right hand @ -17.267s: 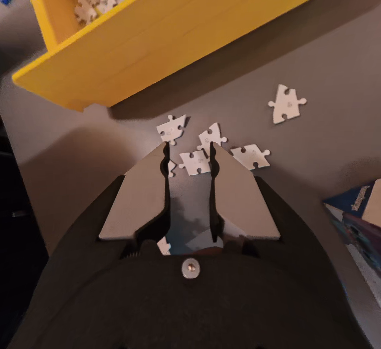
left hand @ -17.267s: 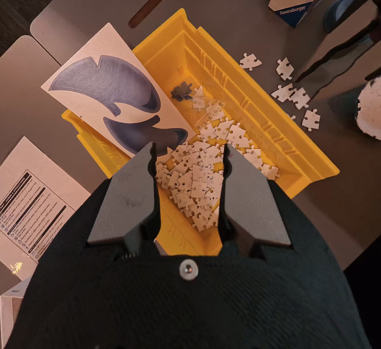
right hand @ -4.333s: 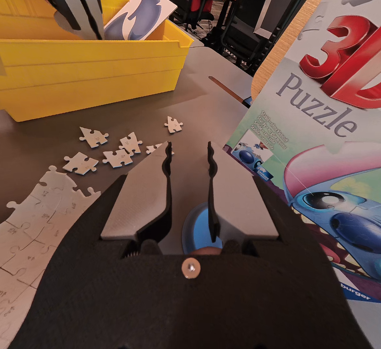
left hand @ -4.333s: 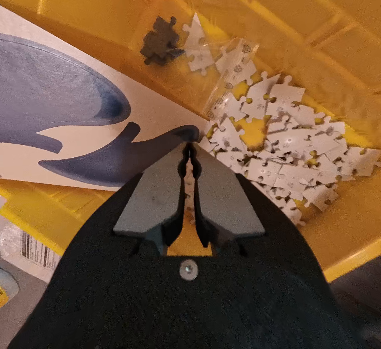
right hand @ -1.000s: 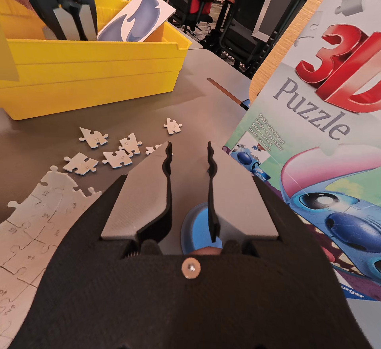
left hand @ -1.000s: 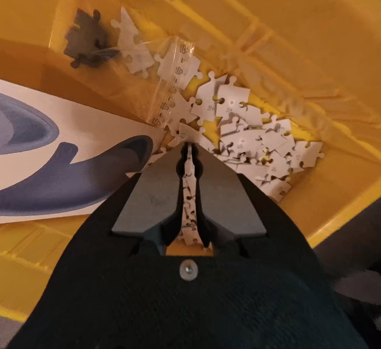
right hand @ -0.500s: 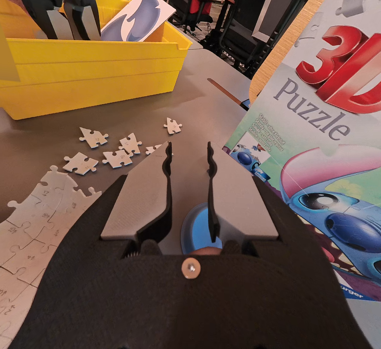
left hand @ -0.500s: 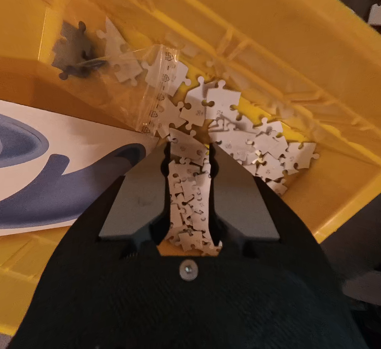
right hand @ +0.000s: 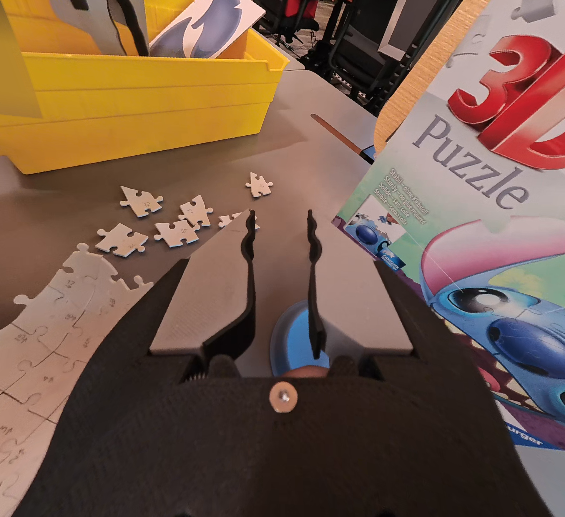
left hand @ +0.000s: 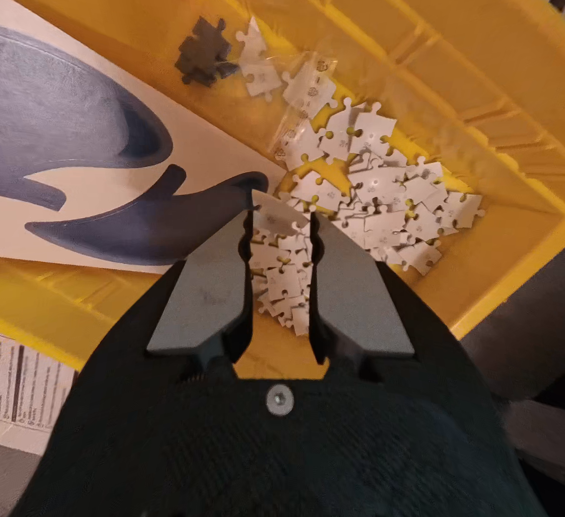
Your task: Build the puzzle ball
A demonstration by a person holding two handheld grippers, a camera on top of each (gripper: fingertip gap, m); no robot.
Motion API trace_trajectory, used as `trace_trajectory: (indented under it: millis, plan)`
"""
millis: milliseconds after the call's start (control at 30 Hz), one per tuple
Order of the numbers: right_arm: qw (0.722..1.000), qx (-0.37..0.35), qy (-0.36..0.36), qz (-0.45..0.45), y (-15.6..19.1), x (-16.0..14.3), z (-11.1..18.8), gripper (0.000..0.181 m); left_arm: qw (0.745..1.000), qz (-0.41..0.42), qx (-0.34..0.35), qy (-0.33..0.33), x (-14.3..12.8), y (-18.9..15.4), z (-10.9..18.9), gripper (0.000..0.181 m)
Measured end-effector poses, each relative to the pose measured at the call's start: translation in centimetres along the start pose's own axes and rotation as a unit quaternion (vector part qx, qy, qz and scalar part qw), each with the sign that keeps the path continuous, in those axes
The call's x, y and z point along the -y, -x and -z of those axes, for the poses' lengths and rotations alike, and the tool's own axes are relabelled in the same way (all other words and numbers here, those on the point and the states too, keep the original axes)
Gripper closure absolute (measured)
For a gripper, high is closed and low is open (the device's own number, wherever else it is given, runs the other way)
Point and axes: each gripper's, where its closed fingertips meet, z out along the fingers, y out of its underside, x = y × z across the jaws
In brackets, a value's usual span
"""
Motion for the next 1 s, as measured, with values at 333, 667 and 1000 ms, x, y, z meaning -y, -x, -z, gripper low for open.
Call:
trace_trajectory:
  millis: [333,667,1000]
  plan:
    - [1.000,-0.001,-0.002,0.001,0.0,0.1,0.1,0.151,0.997,-0.034,0.022,0.064,-1.4,-0.3,-2.4,0.145]
    - [1.000,-0.001,0.000,0.001,0.0,0.0,0.0,0.151,0.997,-0.063,-0.017,0.031,0.3,-2.9,-2.5,0.138]
    - [1.000,-0.009,-0.013,0.001,-0.4,0.7,0.6,0.151,0.996,-0.078,-0.019,0.038,0.1,-3.0,-3.6,0.140]
